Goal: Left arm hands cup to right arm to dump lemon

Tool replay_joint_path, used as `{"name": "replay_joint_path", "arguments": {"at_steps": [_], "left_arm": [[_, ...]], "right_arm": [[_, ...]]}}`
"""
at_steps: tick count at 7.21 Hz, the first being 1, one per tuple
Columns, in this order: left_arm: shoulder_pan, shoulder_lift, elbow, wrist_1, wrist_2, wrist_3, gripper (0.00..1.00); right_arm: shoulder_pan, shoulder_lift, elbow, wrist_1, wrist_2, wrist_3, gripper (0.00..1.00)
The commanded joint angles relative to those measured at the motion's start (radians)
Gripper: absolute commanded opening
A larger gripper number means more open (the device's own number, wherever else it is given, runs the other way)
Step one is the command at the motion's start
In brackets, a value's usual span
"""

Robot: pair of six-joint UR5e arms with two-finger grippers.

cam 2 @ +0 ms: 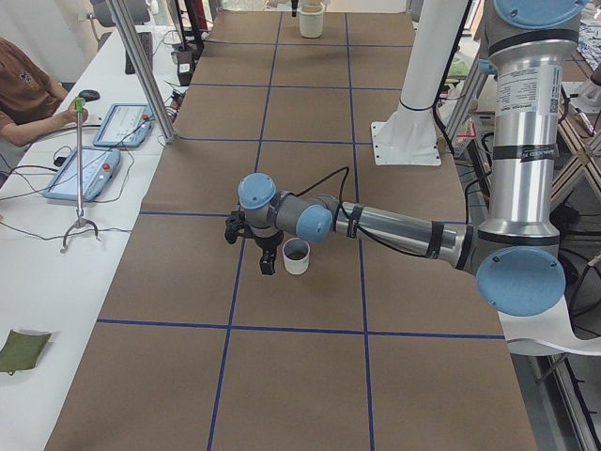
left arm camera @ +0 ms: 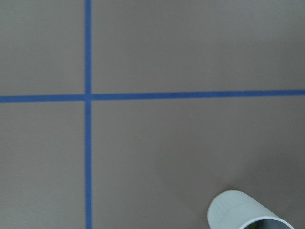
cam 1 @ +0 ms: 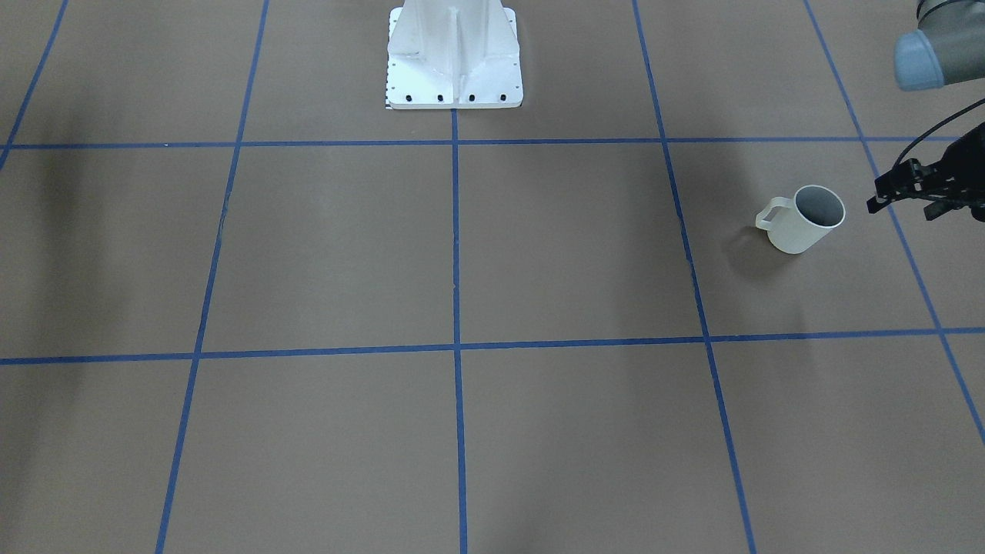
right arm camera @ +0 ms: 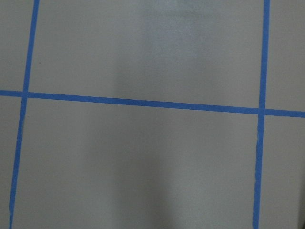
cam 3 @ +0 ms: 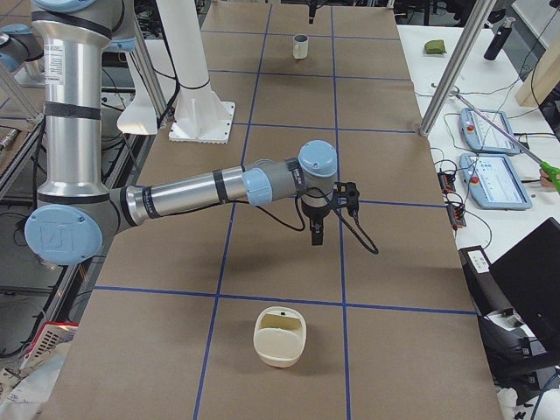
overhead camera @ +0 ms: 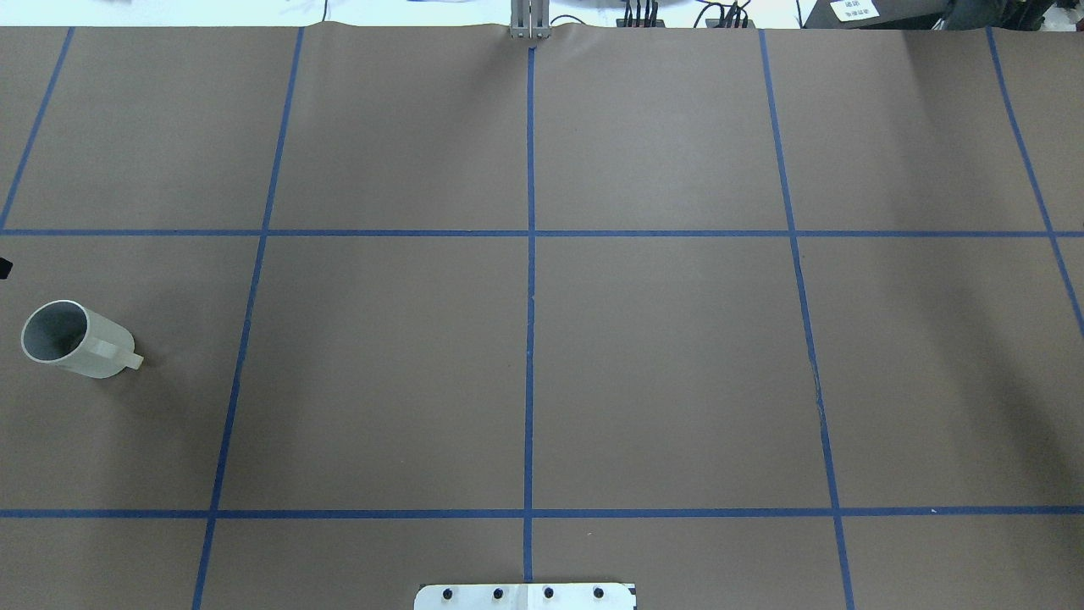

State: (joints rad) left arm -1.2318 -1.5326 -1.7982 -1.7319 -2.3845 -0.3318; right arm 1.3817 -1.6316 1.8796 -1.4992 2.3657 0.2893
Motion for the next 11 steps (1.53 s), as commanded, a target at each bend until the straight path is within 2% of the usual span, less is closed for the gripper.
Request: {"name": "replay_joint_path", "arguments": {"at_steps": [1,2,4,6,11], "left_arm": [[0.070,0.029,-0.047,-0.040,0.106,0.064,0.99],[0.115,0.029,-0.046,-0.040,0.138,0.083,0.98],[0.182,0.047,-0.046,-0.040,0.140,0.126,0.93],[0.184,0.048,-0.047,-0.040,0.142,0.245,0.92],[0.216,0.038,-0.033,-0.044,0.171,0.270,0.82]], "right_arm": [[-0.016,0.001,-0.002,0.030,0.001,0.001,1.00],[-0.021,0.001,-0.003,0.031,0.001,-0.001,1.00],[-0.041,0.001,-0.019,0.077,0.003,-0.001,1.00],[-0.046,-0.004,-0.027,0.105,0.003,-0.002,1.00],[-0.059,-0.007,-0.031,0.119,0.001,-0.001,1.00]]}}
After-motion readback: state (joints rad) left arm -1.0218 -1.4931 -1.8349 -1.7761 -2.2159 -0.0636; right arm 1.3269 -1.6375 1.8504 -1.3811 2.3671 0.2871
